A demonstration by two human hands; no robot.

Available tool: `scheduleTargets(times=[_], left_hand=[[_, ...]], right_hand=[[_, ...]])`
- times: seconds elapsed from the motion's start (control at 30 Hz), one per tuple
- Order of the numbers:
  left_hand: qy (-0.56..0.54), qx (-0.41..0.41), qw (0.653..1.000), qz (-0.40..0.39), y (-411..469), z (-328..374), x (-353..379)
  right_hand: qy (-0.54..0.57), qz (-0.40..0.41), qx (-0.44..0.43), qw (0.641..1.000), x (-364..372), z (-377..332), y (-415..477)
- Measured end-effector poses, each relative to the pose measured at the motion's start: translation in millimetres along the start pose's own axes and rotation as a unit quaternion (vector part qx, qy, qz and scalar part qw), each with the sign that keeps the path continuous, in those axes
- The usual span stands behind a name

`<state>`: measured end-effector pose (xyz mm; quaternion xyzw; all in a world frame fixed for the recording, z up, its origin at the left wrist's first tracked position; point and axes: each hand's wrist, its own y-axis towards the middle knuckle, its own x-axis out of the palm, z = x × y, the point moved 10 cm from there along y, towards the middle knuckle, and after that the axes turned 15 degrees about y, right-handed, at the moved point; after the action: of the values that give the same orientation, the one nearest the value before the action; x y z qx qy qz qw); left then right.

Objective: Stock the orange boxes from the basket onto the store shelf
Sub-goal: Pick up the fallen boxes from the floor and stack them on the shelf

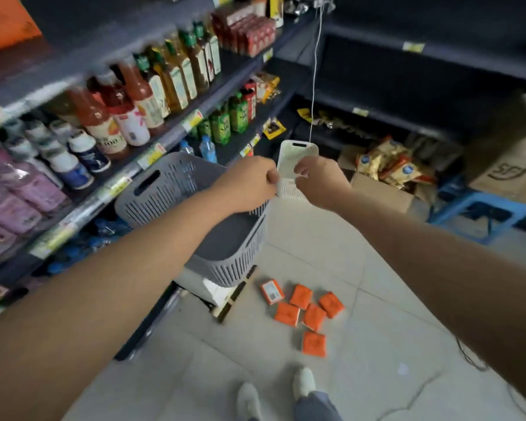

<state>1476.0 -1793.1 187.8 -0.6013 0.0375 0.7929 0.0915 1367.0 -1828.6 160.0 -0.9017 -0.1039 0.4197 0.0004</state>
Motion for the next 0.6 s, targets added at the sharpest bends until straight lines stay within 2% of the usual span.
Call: scheduleTargets(times=[0.13,0.27,0.43,0.6], left_hand=[[-0.022,0.014,0.999,-0.035,1.9,40.0,43.2],[-0.022,0.014,0.996,-0.08,2.9,70.6,96.3],[-0.036,-0.033,0.988,-0.149,0.4,87.2,186.1],[-0.05,-0.083,0.978,-0.184,1.0,82.0,295.7]], right_hand=[[0.007,0.008,0.077,0.997,-0.2,73.8,-14.9],[0.016,-0.007,0.118,0.993,8.1,135.2,-35.9],[0.024,-0.048,0.153,0.987,24.9,209.5,-57.6],[0.018,-0.079,0.186,0.979,65.9,296.3,-75.2]])
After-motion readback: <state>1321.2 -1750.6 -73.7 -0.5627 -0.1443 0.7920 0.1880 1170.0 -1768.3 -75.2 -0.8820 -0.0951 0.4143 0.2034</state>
